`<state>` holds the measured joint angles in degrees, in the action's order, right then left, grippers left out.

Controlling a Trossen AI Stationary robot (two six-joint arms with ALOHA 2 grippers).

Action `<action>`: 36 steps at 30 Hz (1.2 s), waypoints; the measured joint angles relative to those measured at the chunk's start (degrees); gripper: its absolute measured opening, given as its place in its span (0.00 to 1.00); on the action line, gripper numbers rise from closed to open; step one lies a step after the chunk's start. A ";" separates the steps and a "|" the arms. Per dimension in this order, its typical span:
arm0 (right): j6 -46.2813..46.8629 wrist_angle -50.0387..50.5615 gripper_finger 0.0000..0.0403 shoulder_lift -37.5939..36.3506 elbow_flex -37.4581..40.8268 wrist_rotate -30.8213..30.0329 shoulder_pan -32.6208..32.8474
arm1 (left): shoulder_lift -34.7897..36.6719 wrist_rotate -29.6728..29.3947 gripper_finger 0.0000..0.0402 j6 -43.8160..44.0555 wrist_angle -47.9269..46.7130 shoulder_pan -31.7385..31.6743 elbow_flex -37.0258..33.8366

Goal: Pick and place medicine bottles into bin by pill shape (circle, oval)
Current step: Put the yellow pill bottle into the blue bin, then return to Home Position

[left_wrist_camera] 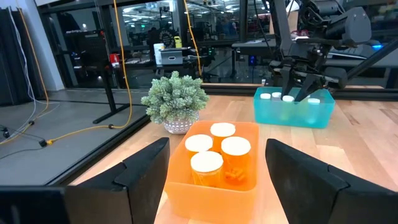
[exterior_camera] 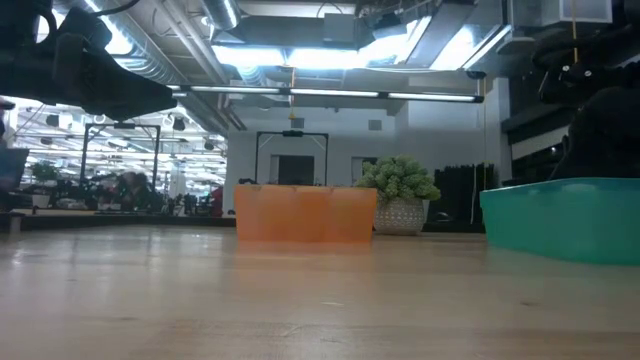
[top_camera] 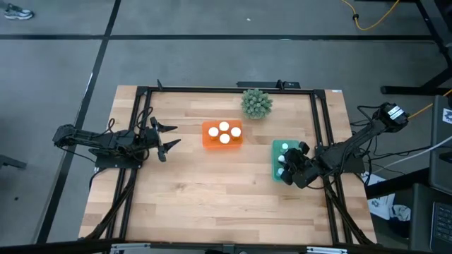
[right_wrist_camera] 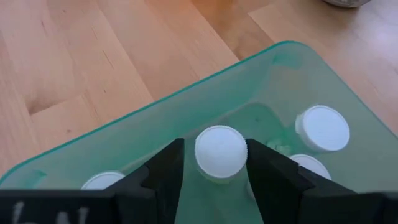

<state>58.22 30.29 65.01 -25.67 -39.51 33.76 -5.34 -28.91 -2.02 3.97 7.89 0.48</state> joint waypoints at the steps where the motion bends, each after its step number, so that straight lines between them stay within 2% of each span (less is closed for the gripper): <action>1: 0.00 0.02 0.43 0.00 0.00 -0.02 0.00 | 0.02 0.00 0.64 0.00 0.00 0.00 0.00; 7: -0.07 0.65 0.43 -0.02 -0.25 -0.19 0.00 | 0.02 0.00 0.64 0.00 0.00 0.01 -0.01; 17: -1.75 6.53 0.43 -0.04 -6.46 -5.30 0.00 | 0.00 0.00 0.64 0.00 0.00 0.01 -0.01; 26: -4.72 6.23 0.43 -0.04 -11.88 -6.97 0.02 | 0.00 0.00 0.64 0.00 0.00 0.01 0.01; 30: -5.14 4.69 0.43 -0.04 -12.39 -6.98 0.02 | 0.02 0.00 0.64 0.00 0.00 0.01 0.01; 36: -10.53 2.66 0.43 -0.04 -12.39 -6.53 0.02 | 0.01 0.00 0.64 0.00 0.00 0.01 0.00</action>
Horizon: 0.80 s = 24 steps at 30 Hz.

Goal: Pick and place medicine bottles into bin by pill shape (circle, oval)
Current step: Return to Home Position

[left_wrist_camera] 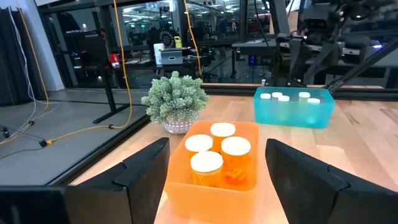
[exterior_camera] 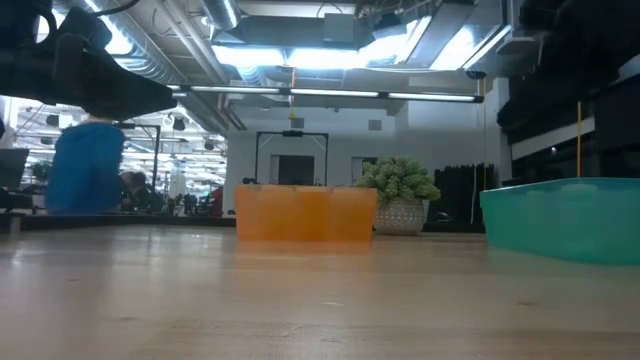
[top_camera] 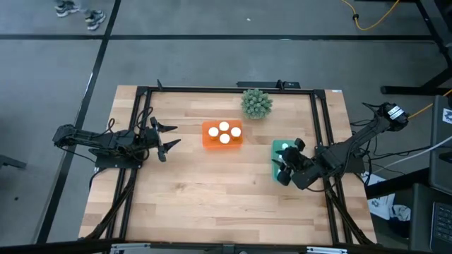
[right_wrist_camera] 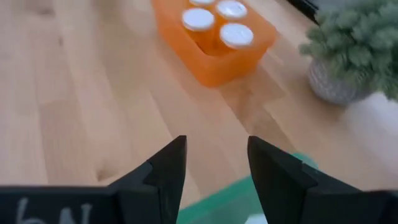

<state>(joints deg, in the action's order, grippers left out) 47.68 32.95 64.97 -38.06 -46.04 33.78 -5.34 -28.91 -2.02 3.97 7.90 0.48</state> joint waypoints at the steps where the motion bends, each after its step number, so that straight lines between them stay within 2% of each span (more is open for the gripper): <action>1: -0.63 -0.85 0.43 0.00 0.00 -0.81 0.00 | 0.01 0.00 0.64 0.00 0.02 -0.02 0.01; 3: -5.84 -3.74 0.43 0.00 0.00 -0.36 -0.47 | 0.01 0.00 0.64 0.00 0.00 0.00 -0.01; 6: -19.08 -9.69 0.43 0.00 0.00 4.82 -2.60 | 0.01 0.00 0.64 0.00 0.00 0.00 -0.01; 11: -41.02 -19.13 0.43 -0.04 -0.04 15.09 -11.48 | 0.01 0.00 0.64 0.00 0.00 0.00 -0.01; 17: -38.96 -21.10 0.43 -0.84 1.95 27.28 -23.85 | 0.01 0.00 0.64 0.00 0.00 0.00 0.00; 20: -37.79 -23.78 0.43 -3.22 6.39 29.66 -26.80 | 0.00 0.00 0.64 0.00 0.00 -0.01 -0.01; 24: -34.63 -25.93 0.43 -10.45 12.39 29.20 -27.67 | 0.01 0.01 0.64 0.00 0.00 0.00 -0.01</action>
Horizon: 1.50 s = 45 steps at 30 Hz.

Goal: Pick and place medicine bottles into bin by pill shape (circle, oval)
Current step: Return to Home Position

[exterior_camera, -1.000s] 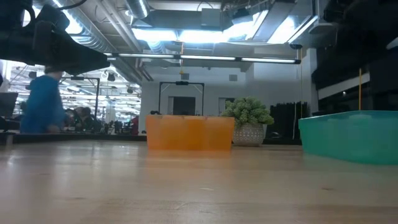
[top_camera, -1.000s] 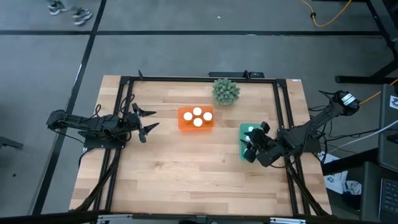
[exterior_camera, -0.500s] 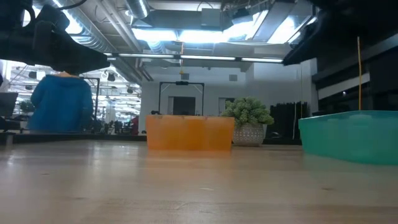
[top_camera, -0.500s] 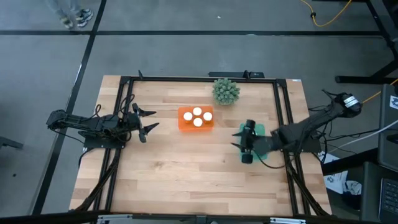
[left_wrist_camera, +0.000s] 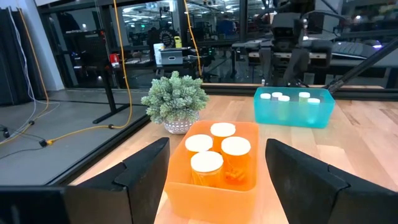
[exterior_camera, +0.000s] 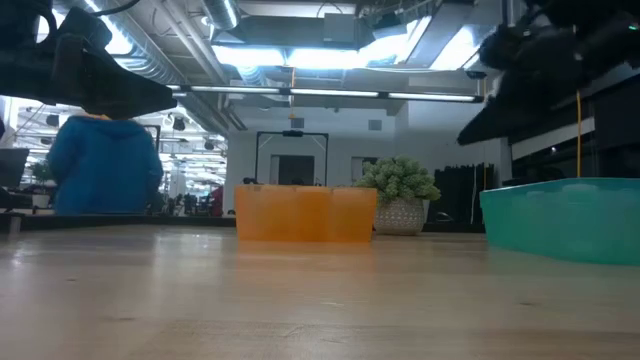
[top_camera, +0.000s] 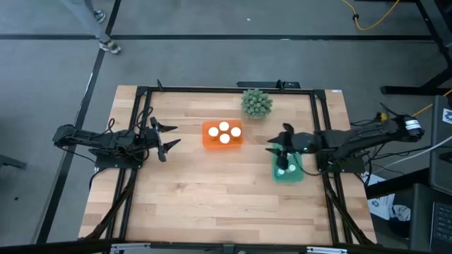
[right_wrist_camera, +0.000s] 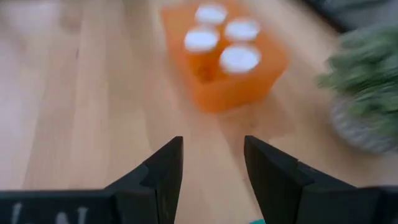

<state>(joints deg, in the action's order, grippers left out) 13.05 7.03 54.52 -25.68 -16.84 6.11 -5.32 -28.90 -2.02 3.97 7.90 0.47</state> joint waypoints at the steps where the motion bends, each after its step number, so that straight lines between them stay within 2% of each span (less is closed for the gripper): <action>1: 0.10 -0.87 0.43 -2.33 1.40 -0.68 0.04 | -0.01 0.02 0.64 0.00 0.00 0.00 0.00; 5: -2.89 -9.32 0.43 -13.74 9.59 -2.44 0.11 | 0.00 -0.01 0.64 0.00 0.00 0.00 0.02; 10: -8.07 -22.07 0.43 -28.60 21.38 4.84 -0.84 | -0.01 -0.03 0.64 0.00 0.00 -0.01 0.00; 13: -8.56 -22.99 0.43 -36.75 24.66 7.30 -2.67 | -0.02 -0.01 0.64 0.00 0.00 -0.01 0.00; 19: -9.20 -14.95 0.43 -48.02 25.29 7.44 -5.64 | -0.02 -0.01 0.64 0.00 0.00 0.00 0.00; 25: -14.82 -13.71 0.43 -51.58 25.29 6.88 -6.49 | 0.00 -0.01 0.64 0.00 0.00 -0.01 0.02; 45: -14.88 -13.51 0.43 -51.56 25.29 6.97 -6.47 | -0.02 -0.01 0.64 -0.01 0.00 0.00 0.02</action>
